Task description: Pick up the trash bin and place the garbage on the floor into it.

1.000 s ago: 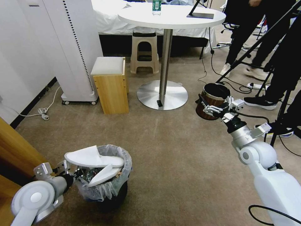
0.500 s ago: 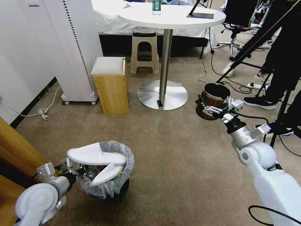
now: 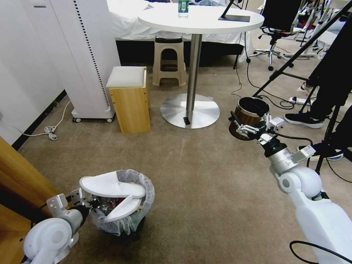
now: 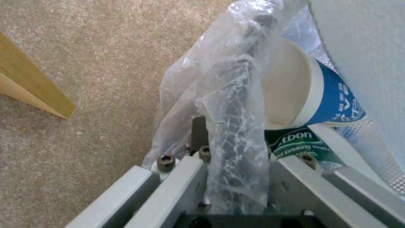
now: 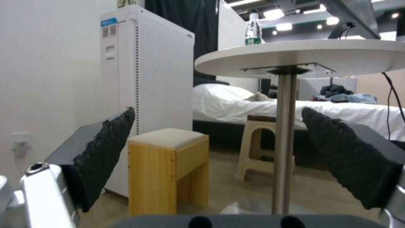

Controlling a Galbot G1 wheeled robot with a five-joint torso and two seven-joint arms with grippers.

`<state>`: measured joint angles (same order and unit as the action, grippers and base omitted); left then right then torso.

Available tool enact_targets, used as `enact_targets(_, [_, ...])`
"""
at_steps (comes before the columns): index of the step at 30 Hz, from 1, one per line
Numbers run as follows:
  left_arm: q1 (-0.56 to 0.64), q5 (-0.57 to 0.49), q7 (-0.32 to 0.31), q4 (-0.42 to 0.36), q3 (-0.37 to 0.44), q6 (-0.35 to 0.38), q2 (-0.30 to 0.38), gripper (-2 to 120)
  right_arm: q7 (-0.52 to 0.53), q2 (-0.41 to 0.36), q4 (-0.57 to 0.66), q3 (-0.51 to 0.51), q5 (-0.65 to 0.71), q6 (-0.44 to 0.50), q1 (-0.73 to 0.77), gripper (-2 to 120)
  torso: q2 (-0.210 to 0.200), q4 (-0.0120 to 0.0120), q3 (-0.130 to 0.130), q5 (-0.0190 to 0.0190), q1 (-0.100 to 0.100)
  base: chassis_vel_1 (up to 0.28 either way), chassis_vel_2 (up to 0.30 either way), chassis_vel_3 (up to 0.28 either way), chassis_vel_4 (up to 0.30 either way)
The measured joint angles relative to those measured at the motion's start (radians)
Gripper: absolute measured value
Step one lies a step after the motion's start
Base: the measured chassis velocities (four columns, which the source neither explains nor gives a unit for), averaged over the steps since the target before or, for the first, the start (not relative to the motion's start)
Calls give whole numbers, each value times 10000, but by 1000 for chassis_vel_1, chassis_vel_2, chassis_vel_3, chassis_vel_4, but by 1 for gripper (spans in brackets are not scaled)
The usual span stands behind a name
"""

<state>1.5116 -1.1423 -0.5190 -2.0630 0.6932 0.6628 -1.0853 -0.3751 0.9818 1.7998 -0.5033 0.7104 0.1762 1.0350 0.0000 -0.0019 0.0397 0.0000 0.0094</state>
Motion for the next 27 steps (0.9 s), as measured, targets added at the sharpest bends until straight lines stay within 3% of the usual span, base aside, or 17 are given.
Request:
enact_targets(3, [-14,-90,-46,-28,-1,-4,0,5,-7,4,1,-4,-2,3,6,100,0,1,0,1,0,0,0,0,0])
enact_targets(9, [-19,-190,-207,-227,62,-5,34,31,-29,31,13,-7,-6,10,21,100,0,1,0,1,0,0,0,0,0])
enact_targets(14, [70,-230,-363,-524,207,13,194,46,-41,31,-2,-14,-5,15,24,100,0,1,0,1,0,0,0,0,0])
enact_targets(21, [378,-257,-1000,-1046,584,62,676,74,4,85,-38,36,6,16,-26,100,0,1,0,0,0,0,0,0,0])
enact_targets(23, [413,-267,-1051,-1105,630,63,717,76,6,90,-40,42,6,16,-31,100,0,2,0,0,0,0,0,0,0])
enact_targets(26, [648,-639,-1500,-1848,897,109,933,93,12,109,-39,77,11,15,-50,100,0,1,0,0,0,0,0,0,0])
enact_targets(27, [648,-639,-1500,-1848,897,109,933,93,12,109,-39,77,11,15,-50,100,0,1,0,0,0,0,0,0,0])
